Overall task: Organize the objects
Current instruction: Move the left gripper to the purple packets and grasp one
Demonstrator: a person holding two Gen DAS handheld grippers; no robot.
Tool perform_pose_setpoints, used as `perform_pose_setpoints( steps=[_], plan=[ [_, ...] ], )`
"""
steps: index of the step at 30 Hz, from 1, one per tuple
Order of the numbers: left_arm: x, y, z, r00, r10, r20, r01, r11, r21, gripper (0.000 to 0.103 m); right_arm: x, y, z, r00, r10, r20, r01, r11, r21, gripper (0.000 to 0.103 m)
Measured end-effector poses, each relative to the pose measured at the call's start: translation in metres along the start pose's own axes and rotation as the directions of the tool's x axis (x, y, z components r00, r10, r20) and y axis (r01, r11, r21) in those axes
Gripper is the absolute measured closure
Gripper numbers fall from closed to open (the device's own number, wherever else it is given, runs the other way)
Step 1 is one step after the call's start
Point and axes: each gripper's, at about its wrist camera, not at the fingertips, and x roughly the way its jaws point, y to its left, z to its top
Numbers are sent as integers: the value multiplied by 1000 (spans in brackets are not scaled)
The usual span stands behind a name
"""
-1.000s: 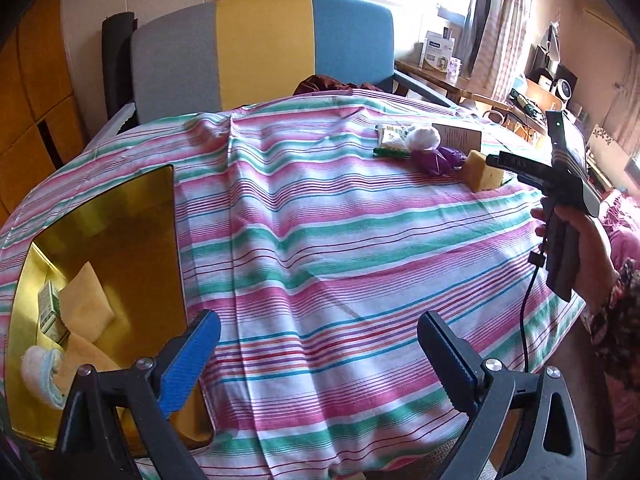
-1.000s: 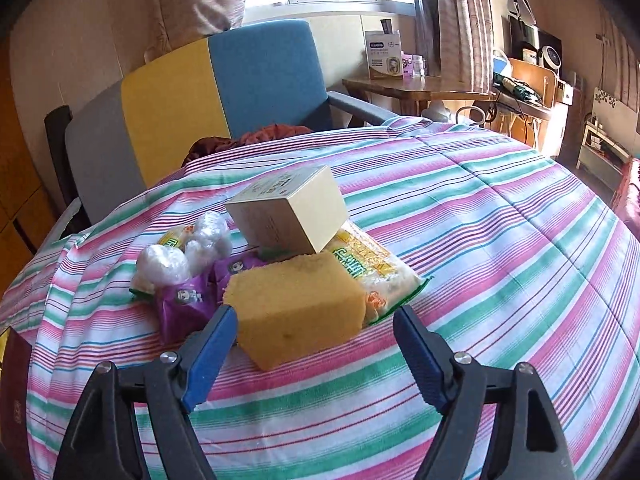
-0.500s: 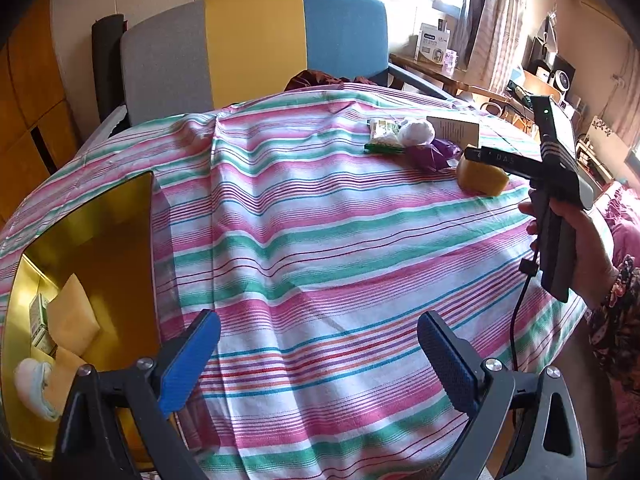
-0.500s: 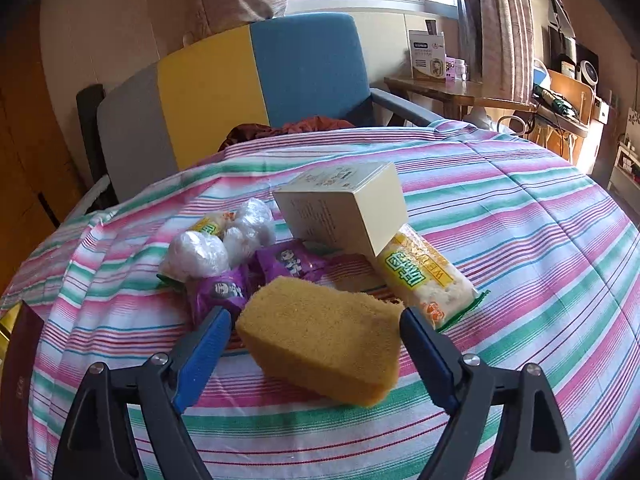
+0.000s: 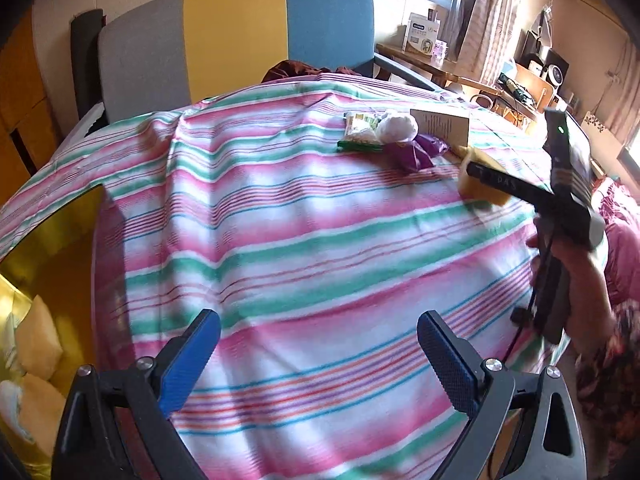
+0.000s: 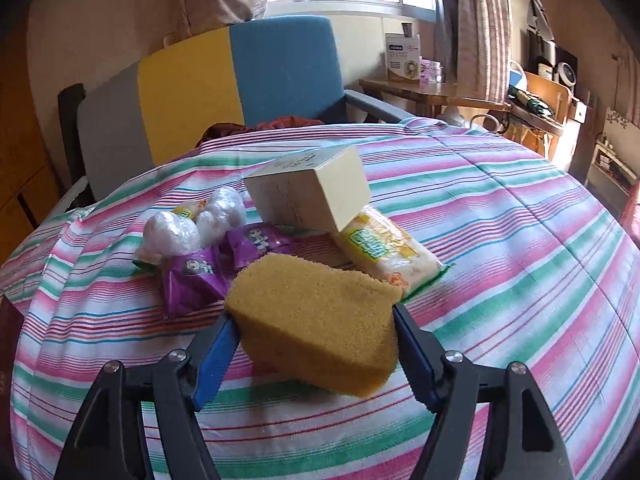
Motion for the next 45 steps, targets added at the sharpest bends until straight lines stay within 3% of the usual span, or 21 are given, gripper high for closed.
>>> perform_pose_setpoints(
  steps=[7, 14, 16, 20, 25, 27, 29, 33, 41, 44, 45],
  plan=[
    [47, -26, 50, 999, -32, -14, 31, 997, -67, 3, -13, -25, -9, 992, -111, 55, 104, 987, 124, 28],
    [104, -60, 102, 1000, -24, -19, 22, 993, -118, 3, -16, -22, -11, 983, -159, 96, 148, 982, 117, 28],
    [115, -70, 115, 998, -55, -12, 52, 990, -135, 3, -18, -21, -12, 979, -169, 111, 156, 981, 114, 28],
    [133, -92, 134, 999, -38, 5, 39, 993, -107, 5, -21, -23, -15, 974, -181, 137, 165, 979, 124, 27],
    [163, -104, 149, 999, -40, -15, 38, 994, -105, 19, -18, -22, -16, 972, -189, 137, 173, 977, 122, 27],
    [174, -103, 149, 999, -41, -35, 37, 994, -107, 35, -15, -21, -16, 974, -188, 130, 173, 978, 116, 27],
    [179, -99, 143, 998, -45, -42, 40, 994, -97, 44, -14, -21, -16, 974, -186, 128, 172, 978, 114, 27],
    [165, -96, 125, 999, -41, -8, 41, 999, 7, 63, -14, -22, -17, 974, -185, 130, 170, 979, 116, 27],
    [134, -71, 88, 998, -57, 37, 56, 998, 10, 60, -18, -20, -17, 971, -188, 147, 172, 979, 114, 27],
    [134, -72, 91, 998, -44, 44, 45, 999, -8, 29, -19, -18, -17, 969, -195, 155, 179, 978, 109, 27],
    [135, -74, 95, 998, -45, 50, 46, 999, -22, 24, -19, -17, -17, 968, -196, 158, 181, 978, 107, 27]
  ],
)
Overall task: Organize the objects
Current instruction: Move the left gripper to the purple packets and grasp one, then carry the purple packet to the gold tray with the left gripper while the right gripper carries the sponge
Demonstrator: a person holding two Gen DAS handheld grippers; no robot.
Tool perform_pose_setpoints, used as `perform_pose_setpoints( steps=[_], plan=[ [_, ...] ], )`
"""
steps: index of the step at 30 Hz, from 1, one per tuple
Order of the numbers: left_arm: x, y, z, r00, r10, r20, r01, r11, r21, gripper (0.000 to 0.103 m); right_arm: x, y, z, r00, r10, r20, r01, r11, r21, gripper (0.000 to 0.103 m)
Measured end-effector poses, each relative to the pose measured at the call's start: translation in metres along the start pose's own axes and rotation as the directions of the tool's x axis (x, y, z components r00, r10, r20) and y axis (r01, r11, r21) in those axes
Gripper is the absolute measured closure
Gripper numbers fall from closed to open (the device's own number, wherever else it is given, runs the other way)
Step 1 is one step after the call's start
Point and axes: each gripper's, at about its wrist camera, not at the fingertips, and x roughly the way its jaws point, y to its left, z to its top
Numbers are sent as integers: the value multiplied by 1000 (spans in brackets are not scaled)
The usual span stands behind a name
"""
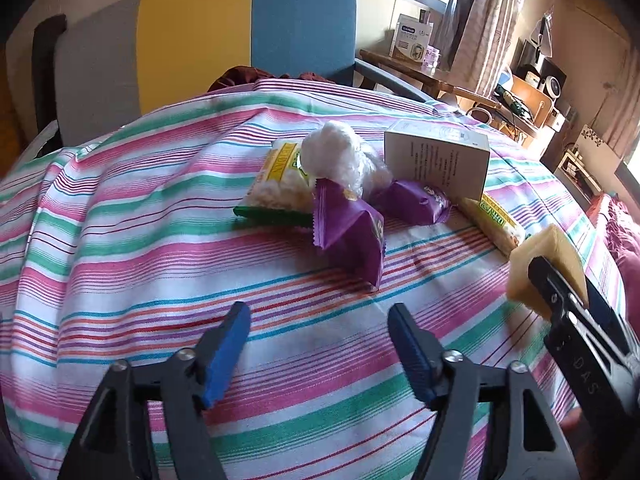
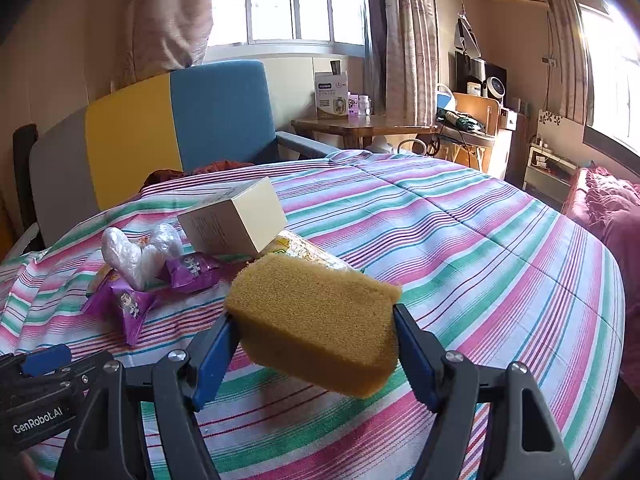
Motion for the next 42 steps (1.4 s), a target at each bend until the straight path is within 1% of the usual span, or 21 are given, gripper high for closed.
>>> perform_pose_setpoints(
  steps=[2, 6, 9, 11, 12, 13, 15, 16, 17, 18, 20, 22, 24, 27, 31, 36, 42],
  plan=[
    [3, -5, 10, 1000, -6, 11, 6, 1000, -23, 21, -1, 0, 0, 1000, -2, 6, 2, 1000, -1, 27],
    [20, -14, 37, 1000, 2, -14, -3, 997, -82, 17, 1, 1, -1, 1000, -8, -3, 8, 1000, -10, 27],
    [37, -14, 50, 999, 13, -36, -17, 992, -128, 17, 3, 2, -1, 1000, -8, -10, 8, 1000, -15, 27],
    [45, -14, 52, 999, 19, -36, -23, 992, -127, 20, 3, 2, -1, 1000, -8, -10, 8, 1000, -15, 27],
    [48, -13, 52, 999, 18, -35, -22, 993, -119, 28, 4, 3, -1, 1000, -8, -12, 8, 1000, -16, 27],
    [49, -13, 50, 999, 20, -33, -23, 994, -109, 35, 5, 3, -1, 1000, -8, -14, 8, 1000, -19, 27],
    [48, -14, 44, 999, 47, -1, -47, 998, -40, 55, 7, 5, -2, 1000, -7, -20, 6, 1000, -25, 27],
    [47, -13, 41, 999, 36, 6, -36, 999, -14, 59, 7, 6, -2, 1000, -5, -22, 5, 1000, -28, 27],
    [44, -10, 39, 1000, 10, 12, -10, 1000, -14, 65, 7, 6, -3, 1000, -7, -21, 6, 999, -31, 27],
    [41, -6, 38, 1000, -11, 20, 12, 999, -33, 64, 7, 7, -3, 1000, -8, -20, 7, 999, -35, 27],
    [36, 4, 34, 1000, -10, 25, 12, 998, -66, 65, 7, 9, -4, 1000, -10, -15, 9, 999, -41, 27],
    [31, 9, 29, 999, -21, 37, 24, 997, -71, 65, 6, 9, -3, 1000, -9, -13, 8, 999, -45, 27],
    [23, 14, 23, 999, -7, 49, 10, 997, -72, 65, 5, 10, -3, 1000, -1, -10, 1, 999, -45, 27],
    [9, 24, 10, 998, -1, 69, 8, 995, -96, 65, 3, 11, -3, 1000, 14, -4, -14, 999, -52, 28],
    [-10, 35, -9, 996, 7, 86, 3, 994, -111, 65, 0, 18, -3, 999, 34, 8, -33, 996, -86, 28],
    [-36, 39, -32, 992, 12, 126, -1, 996, -91, 65, -4, 25, -3, 997, 68, 21, -65, 990, -122, 28],
    [-57, 41, -52, 989, 5, 151, 4, 998, -62, 65, -7, 32, -4, 997, 65, 30, -59, 984, -167, 28]
  ],
)
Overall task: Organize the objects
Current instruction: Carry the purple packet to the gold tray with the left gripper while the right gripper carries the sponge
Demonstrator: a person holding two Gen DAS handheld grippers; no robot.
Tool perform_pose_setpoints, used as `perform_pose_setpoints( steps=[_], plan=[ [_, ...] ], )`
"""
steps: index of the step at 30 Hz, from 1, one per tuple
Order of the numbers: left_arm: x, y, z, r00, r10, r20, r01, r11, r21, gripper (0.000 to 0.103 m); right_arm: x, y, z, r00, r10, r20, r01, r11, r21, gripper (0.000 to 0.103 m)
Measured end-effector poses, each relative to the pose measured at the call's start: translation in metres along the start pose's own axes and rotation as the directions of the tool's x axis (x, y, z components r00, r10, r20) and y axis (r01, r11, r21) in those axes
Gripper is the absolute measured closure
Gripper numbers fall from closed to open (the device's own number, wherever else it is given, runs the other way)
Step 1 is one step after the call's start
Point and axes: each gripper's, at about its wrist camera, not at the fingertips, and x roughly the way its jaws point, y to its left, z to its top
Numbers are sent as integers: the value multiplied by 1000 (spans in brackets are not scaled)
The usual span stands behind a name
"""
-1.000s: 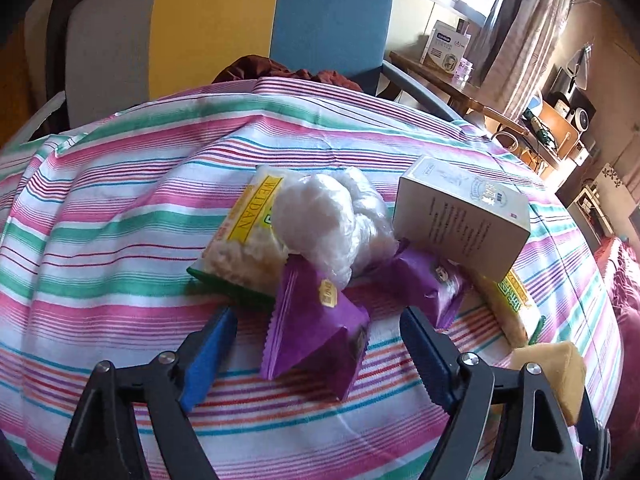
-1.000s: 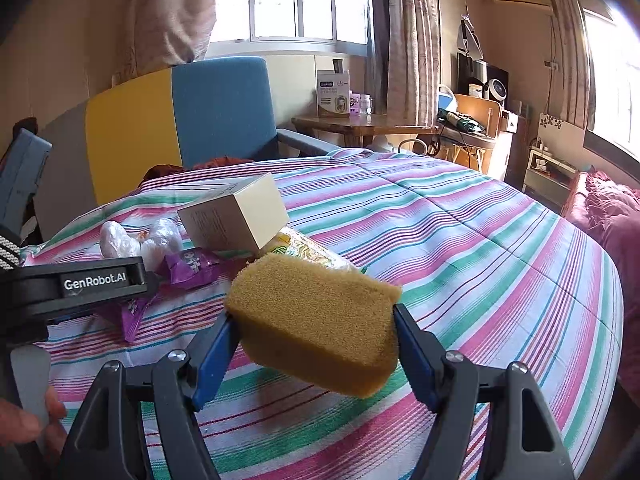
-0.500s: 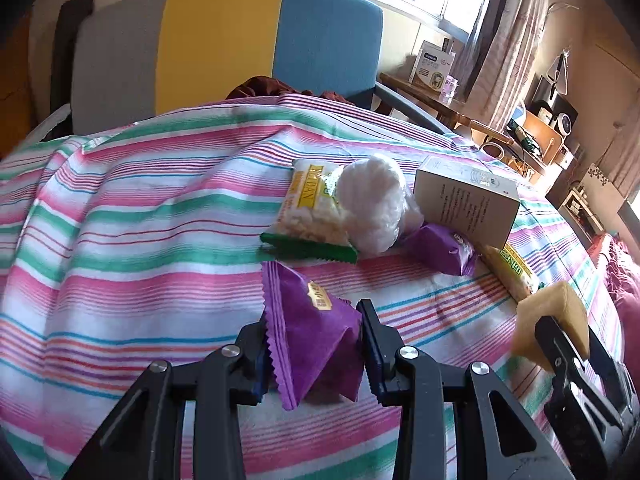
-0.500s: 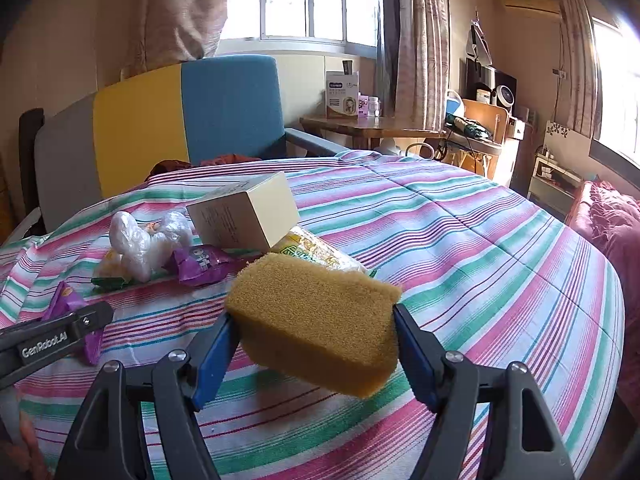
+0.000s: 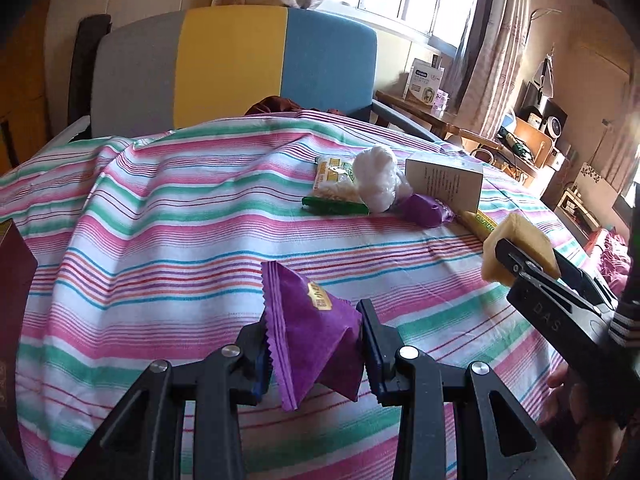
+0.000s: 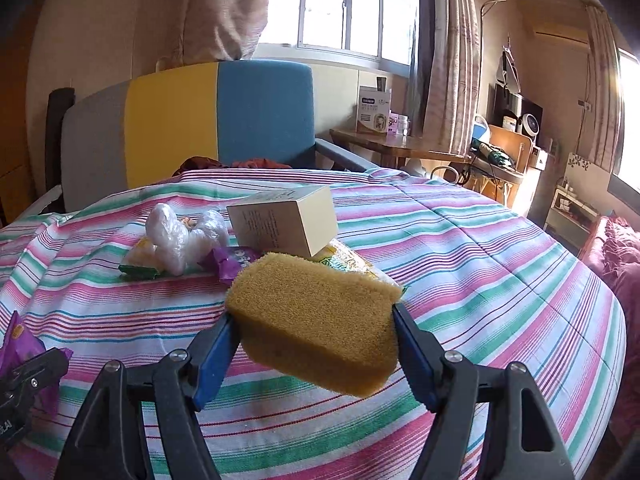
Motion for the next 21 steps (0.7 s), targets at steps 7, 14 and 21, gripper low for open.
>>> perform_pose_setpoints(
  steps=[7, 14, 21],
  plan=[
    [-24, 24, -17, 1000, -28, 11, 28, 997, -65, 65, -7, 13, -2, 1000, 14, 13, -13, 999, -53, 28],
    [-54, 36, -30, 998, -55, 8, 56, 997, -44, 65, -20, 30, -7, 998, 40, 38, -35, 991, -127, 28],
    [-104, 50, -25, 994, -74, 77, 76, 996, -35, 65, -26, 39, -11, 999, 36, 35, -30, 987, -159, 28]
  ],
)
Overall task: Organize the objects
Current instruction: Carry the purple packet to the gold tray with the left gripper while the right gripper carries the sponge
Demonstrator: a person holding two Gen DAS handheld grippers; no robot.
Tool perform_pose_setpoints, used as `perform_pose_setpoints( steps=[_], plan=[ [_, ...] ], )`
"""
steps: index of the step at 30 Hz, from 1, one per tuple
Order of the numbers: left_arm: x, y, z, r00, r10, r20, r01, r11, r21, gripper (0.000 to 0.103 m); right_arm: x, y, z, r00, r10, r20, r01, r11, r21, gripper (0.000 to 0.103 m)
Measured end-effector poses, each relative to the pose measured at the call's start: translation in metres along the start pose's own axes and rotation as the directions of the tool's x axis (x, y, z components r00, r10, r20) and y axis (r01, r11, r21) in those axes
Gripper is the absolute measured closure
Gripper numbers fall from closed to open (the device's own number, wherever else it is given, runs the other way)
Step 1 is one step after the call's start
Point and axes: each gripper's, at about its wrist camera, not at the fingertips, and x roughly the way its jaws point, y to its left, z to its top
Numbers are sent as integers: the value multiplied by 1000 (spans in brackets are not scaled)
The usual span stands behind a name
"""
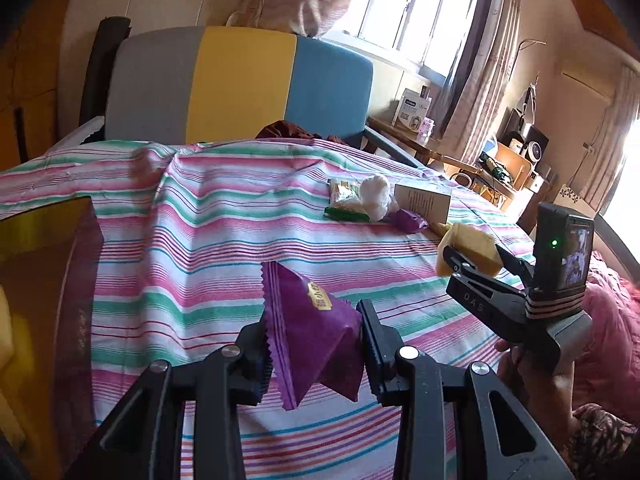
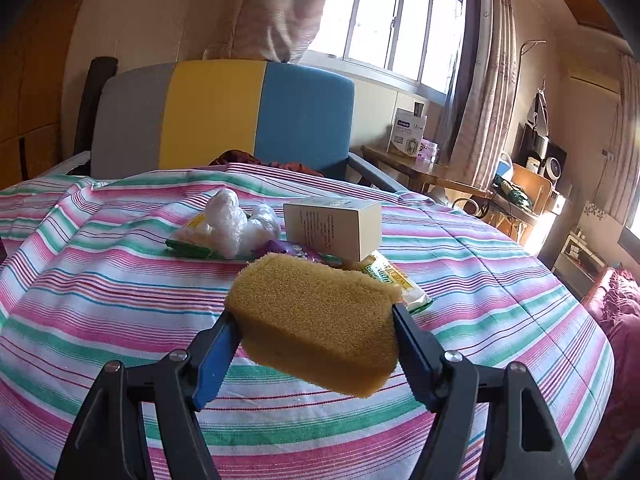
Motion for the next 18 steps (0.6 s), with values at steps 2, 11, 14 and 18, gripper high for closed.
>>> perform_pose_setpoints(
  steps=[2, 11, 14, 18],
  plan=[
    [-12, 7, 1, 1000, 10, 9, -10, 1000, -3, 65, -2, 5, -1, 1000, 1, -1, -1, 1000, -15, 28],
    [-56, 62, -8, 996, 92, 10, -91, 993, -73, 65, -14, 34, -6, 1000, 21, 6, -20, 990, -142, 28],
    [-66, 84, -14, 992, 128, -6, -128, 986, -103, 65, -15, 43, -7, 999, 33, -4, -33, 984, -177, 28],
    [-72, 117, -23, 988, 145, -53, -151, 975, -165, 64, -16, 47, -7, 996, 77, -39, -83, 980, -181, 28]
  ],
)
